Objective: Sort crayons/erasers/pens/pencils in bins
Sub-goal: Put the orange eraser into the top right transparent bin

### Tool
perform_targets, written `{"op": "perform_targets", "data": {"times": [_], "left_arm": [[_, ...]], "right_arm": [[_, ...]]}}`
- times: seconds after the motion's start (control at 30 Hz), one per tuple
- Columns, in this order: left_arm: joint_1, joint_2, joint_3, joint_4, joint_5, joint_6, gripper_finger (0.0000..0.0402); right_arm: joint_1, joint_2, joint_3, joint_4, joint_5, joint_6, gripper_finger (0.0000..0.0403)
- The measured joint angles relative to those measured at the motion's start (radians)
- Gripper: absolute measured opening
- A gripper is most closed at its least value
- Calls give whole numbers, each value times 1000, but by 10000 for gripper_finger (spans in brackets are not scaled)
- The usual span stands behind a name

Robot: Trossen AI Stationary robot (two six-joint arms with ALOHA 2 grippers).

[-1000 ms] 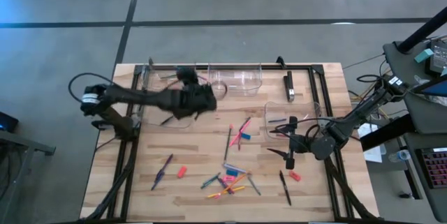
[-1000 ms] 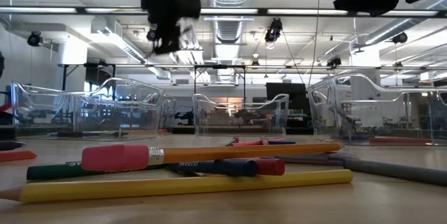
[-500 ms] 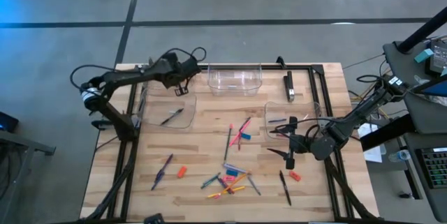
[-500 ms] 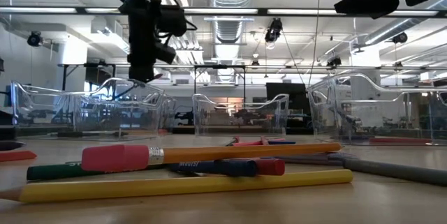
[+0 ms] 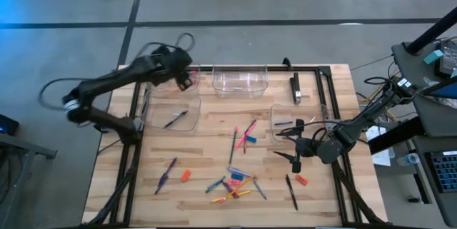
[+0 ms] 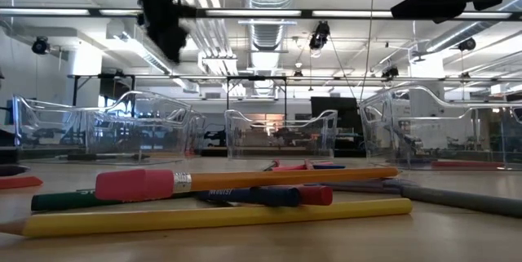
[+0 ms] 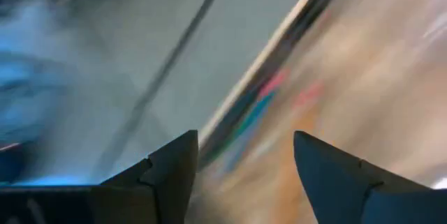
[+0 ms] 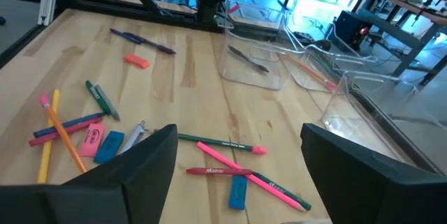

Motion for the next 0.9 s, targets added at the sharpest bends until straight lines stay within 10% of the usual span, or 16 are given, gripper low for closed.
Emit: {"op": "perform_targets", "data": {"times": [0.23,0.53,0.7,0.9], "left_arm": [[-236,-294,-246,695,472,-139,225],[-716,-294,-745,1803,247,26,226],[-796,-184,-793,1936,90,46,226],[-801,-61,-748,1935,75,38,226]], "right_arm": [[1,-3,0,-1,-23,11,292],[2,11,240,-565,-241,295,285],[4,81,279,-773,-516,433,276],[49,219,248,-901,-587,651,254]]}}
